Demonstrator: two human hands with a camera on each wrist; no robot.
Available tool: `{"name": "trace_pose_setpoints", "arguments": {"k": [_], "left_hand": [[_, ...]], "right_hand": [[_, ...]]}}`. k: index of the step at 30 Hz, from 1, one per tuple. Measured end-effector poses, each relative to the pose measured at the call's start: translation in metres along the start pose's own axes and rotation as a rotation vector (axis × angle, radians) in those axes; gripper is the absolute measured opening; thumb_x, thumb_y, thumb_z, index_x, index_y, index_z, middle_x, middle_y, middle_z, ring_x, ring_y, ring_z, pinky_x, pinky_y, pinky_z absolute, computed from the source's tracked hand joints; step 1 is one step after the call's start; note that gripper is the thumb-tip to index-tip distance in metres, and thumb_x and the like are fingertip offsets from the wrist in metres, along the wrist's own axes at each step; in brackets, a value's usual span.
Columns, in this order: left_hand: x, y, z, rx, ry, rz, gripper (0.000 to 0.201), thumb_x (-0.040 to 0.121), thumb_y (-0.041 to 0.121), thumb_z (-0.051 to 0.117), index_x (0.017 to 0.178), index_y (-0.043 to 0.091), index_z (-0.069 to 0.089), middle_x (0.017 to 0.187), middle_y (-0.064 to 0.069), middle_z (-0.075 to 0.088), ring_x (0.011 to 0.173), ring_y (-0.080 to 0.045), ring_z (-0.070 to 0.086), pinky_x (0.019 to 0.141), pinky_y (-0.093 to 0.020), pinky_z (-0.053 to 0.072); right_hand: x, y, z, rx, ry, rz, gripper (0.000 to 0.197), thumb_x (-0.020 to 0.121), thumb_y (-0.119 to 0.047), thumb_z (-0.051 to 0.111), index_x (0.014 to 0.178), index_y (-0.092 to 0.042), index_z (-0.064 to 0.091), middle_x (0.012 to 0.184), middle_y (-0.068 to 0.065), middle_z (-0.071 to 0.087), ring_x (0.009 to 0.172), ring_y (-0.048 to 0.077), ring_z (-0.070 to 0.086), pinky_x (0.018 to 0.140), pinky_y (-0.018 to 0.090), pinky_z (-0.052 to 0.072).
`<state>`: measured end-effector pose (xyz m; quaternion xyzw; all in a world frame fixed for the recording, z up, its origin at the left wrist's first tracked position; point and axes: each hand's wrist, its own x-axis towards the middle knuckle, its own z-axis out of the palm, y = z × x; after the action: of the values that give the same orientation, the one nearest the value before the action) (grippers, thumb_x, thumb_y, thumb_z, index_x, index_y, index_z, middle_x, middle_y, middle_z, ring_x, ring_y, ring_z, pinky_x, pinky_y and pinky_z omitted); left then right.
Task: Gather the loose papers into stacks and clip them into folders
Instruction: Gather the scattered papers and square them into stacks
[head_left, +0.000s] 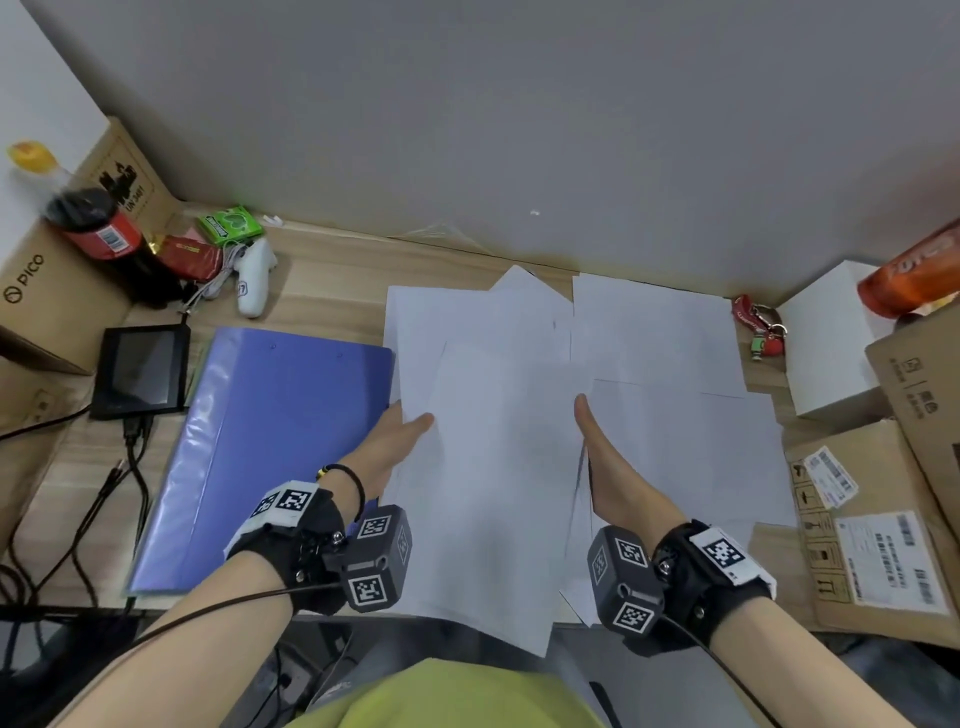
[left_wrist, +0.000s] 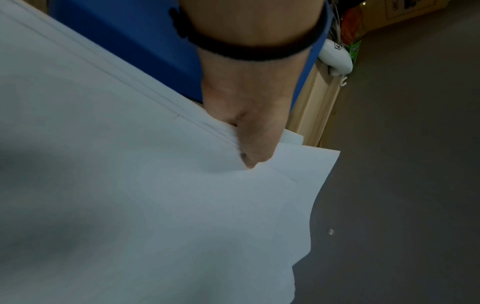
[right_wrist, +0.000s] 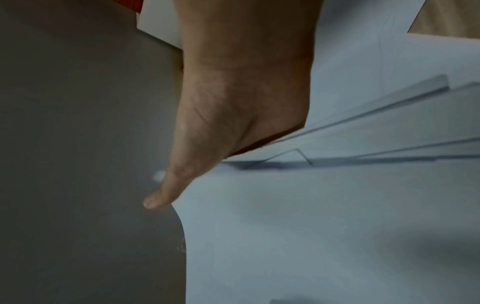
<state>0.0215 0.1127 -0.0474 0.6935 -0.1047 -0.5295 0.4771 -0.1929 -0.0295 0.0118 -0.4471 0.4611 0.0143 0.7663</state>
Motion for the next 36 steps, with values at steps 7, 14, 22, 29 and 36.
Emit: {"name": "trace_pose_setpoints", "arguments": {"k": [7, 14, 22, 29, 36], "left_hand": [[0.001, 0.008, 0.009, -0.071, -0.041, 0.008, 0.042, 0.092, 0.021, 0.065, 0.131, 0.012, 0.054, 0.126, -0.005, 0.064, 0.112, -0.023, 0.062, 0.098, -0.041, 0.050], [-0.027, 0.080, 0.020, -0.100, 0.014, 0.366, 0.033, 0.095, 0.026, 0.059, 0.127, 0.018, 0.059, 0.121, 0.006, 0.067, 0.108, -0.011, 0.065, 0.090, -0.030, 0.053], [-0.058, 0.127, 0.008, -0.126, 0.028, 0.679, 0.028, 0.086, 0.019, 0.071, 0.113, 0.018, 0.065, 0.112, 0.001, 0.072, 0.105, -0.014, 0.068, 0.086, -0.026, 0.054], [-0.047, 0.061, 0.023, -0.022, 0.043, 0.378, 0.023, 0.083, 0.030, 0.073, 0.105, 0.023, 0.070, 0.099, 0.011, 0.075, 0.096, -0.006, 0.070, 0.086, -0.027, 0.056], [-0.068, 0.117, 0.020, -0.123, 0.029, 0.643, 0.020, 0.075, 0.020, 0.077, 0.094, 0.024, 0.071, 0.094, 0.010, 0.076, 0.091, -0.009, 0.072, 0.076, -0.020, 0.055]], "right_hand": [[0.007, 0.016, -0.019, -0.120, 0.134, -0.014, 0.038, 0.097, -0.020, 0.055, 0.135, -0.014, 0.051, 0.125, 0.001, 0.064, 0.116, 0.022, 0.060, 0.104, 0.041, 0.045], [-0.006, -0.037, -0.015, -0.100, 0.297, -0.257, 0.038, 0.097, -0.009, 0.051, 0.135, -0.007, 0.049, 0.130, 0.009, 0.061, 0.115, 0.026, 0.060, 0.104, 0.044, 0.045], [-0.056, -0.090, 0.006, 0.032, 0.144, -0.675, 0.028, 0.091, -0.021, 0.055, 0.120, -0.021, 0.055, 0.125, 0.001, 0.064, 0.118, 0.017, 0.060, 0.097, 0.029, 0.049], [-0.022, -0.008, 0.000, -0.143, 0.282, -0.396, 0.040, 0.098, -0.011, 0.046, 0.137, -0.019, 0.048, 0.129, -0.009, 0.061, 0.122, 0.011, 0.054, 0.110, 0.034, 0.037], [-0.046, -0.075, 0.005, 0.002, 0.265, -0.658, 0.039, 0.086, 0.007, 0.041, 0.109, -0.020, 0.059, 0.105, -0.007, 0.068, 0.099, 0.009, 0.063, 0.082, 0.020, 0.049]]}}
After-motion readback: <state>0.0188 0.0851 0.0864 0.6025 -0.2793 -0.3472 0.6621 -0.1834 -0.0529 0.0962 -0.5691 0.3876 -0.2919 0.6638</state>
